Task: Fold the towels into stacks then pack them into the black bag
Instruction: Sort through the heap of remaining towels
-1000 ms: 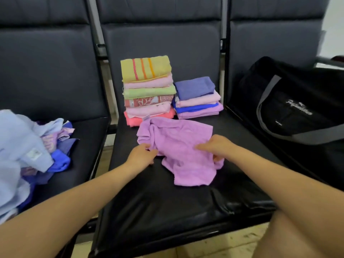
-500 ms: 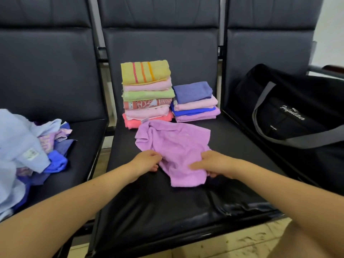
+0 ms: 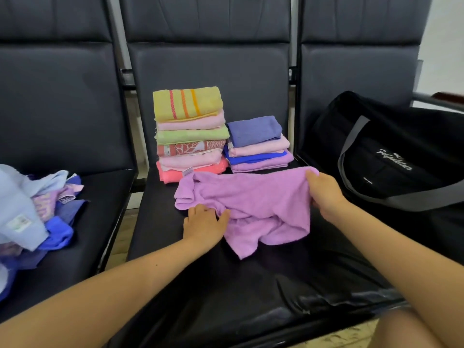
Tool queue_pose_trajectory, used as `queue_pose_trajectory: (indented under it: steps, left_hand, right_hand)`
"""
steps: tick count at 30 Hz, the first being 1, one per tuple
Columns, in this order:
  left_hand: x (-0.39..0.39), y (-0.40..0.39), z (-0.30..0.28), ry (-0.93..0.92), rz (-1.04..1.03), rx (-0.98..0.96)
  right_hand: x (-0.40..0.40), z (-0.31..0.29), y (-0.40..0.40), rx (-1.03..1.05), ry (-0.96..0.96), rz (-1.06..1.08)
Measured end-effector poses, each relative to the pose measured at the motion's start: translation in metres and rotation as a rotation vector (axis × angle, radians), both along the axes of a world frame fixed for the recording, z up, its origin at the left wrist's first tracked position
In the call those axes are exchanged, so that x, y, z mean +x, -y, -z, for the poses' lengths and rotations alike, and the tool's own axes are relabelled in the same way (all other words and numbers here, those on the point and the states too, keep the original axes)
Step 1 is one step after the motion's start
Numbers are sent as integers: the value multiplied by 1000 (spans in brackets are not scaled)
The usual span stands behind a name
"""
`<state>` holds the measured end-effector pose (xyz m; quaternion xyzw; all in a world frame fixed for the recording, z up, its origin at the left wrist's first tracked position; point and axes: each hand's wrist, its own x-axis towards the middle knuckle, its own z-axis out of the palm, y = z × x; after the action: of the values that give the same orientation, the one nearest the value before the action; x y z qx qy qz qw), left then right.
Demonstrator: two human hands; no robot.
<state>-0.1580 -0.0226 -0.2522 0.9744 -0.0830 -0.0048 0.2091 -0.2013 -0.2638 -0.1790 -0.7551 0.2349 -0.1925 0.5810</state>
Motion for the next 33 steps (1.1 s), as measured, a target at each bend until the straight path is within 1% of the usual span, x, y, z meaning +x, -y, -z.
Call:
queue_pose_trajectory:
  steps: [2, 3, 4, 6, 8, 9, 10, 11, 13, 14, 15, 16, 17, 18, 19, 20, 22, 23, 24, 25, 27, 28, 30, 33]
  left_hand:
    - [8, 3, 3, -12, -12, -141]
    - [10, 4, 3, -33, -13, -249]
    - [12, 6, 4, -67, -26, -341]
    - [13, 11, 3, -128, -42, -422]
    - [16, 18, 1, -196, -71, -497]
    - [18, 23, 0, -224, -88, -587]
    - [22, 27, -3, -250, -116, -705]
    - [24, 30, -8, -267, -158, -822]
    - [30, 28, -21, -262, -258, -980]
    - [33, 25, -27, -245, -284, -1016]
    - [34, 21, -33, -205, -284, -1025]
    - [34, 17, -43, -142, -267, -998]
    - [34, 13, -54, -67, -245, -962]
    - [34, 8, -64, -10, -229, -946]
    - [32, 3, -75, 16, -224, -979]
    - [32, -4, -85, -1, -245, -1053]
    - [35, -20, -106, -95, -326, -1344]
    - [36, -28, -115, -175, -355, -1490]
    - [38, -38, -122, -226, -369, -1587]
    - [42, -43, -124, -229, -372, -1615]
    - [42, -53, -122, -214, -391, -1588]
    - [42, -56, -116, -228, -400, -1547]
    - [36, -58, -102, -297, -379, -1416]
    - [29, -61, -78, -323, -298, -1116]
  right_hand:
    - [1, 0, 1, 280, 48, 0]
    - [0, -1, 1, 356, 65, 6]
    - [1, -1, 2, 400, 70, 21]
    - [4, 5, 2, 453, 56, 52]
    - [5, 15, -1, 488, 23, -2]
    - [5, 21, -2, 480, 5, -66]
    - [3, 27, -2, 408, -46, -164]
    - [-1, 32, -1, 279, -130, -274]
    - [-12, 34, -3, -38, -296, -496]
    - [-15, 34, -5, -193, -344, -555]
    - [-16, 32, -7, -345, -351, -572]
    - [-14, 32, -7, -465, -321, -550]
    - [-13, 28, -9, -512, -255, -521]
    - [-11, 23, -11, -456, -187, -487]
    - [-9, 16, -13, -318, -110, -455]
    - [-5, 8, -13, -135, -32, -425]
    - [0, -12, -13, 244, 84, -407]
    - [2, -22, -14, 404, 115, -428]
    - [7, -29, -15, 534, 124, -455]
    - [10, -33, -17, 636, 119, -482]
    - [23, -29, -23, 712, 66, -498]
    - [27, -22, -26, 651, 13, -471]
    - [33, -5, -29, 373, -53, -318]
    - [26, 15, -25, 36, -119, -181]
